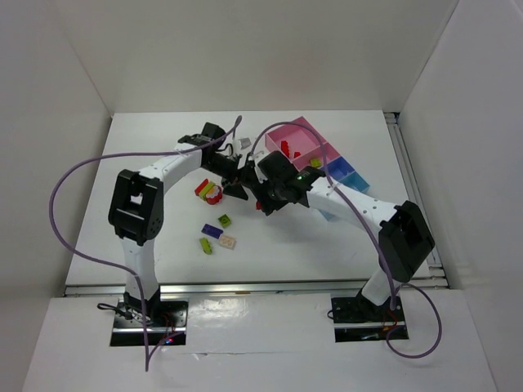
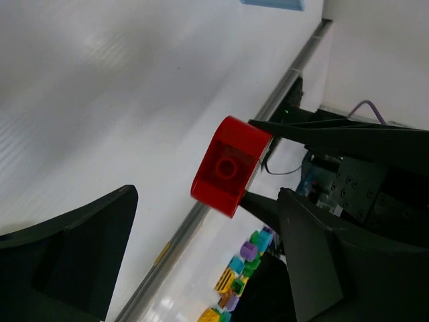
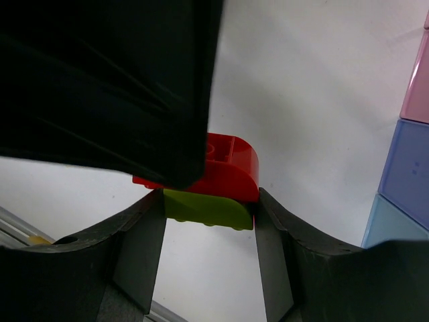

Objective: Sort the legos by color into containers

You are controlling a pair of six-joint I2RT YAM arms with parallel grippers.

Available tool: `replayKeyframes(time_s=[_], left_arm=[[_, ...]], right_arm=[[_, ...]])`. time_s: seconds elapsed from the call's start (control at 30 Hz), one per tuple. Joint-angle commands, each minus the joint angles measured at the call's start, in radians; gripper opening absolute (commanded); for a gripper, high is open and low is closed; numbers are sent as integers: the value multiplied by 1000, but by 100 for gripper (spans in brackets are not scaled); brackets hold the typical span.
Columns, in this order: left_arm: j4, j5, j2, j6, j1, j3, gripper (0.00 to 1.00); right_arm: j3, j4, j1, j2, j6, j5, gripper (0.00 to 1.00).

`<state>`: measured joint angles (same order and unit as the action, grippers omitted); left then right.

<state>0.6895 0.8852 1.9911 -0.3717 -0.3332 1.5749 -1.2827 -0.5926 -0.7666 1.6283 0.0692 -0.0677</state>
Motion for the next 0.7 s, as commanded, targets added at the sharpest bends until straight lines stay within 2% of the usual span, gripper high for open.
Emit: replayKeyframes(time_s=[0.0,0.23,0.4,0.57,0.67], left_arm=[[-77,147,35,6,-18,13,96],[-117,251,64,71,-27,-10,94],[-117,314,74,120,-38,-29,85],[-25,326,123,171,-38,-3,77],[-16,340,133,185,-38,-3,76]], right_arm=[[-18,-7,6,-50,-6,20,41],[-37,-7,24,-50,-6,80,41],[-46,-7,49,-50,-6,80,41],[-46,-7,67,-50,-6,89,41],[-46,-7,76,-50,-6,80,41]])
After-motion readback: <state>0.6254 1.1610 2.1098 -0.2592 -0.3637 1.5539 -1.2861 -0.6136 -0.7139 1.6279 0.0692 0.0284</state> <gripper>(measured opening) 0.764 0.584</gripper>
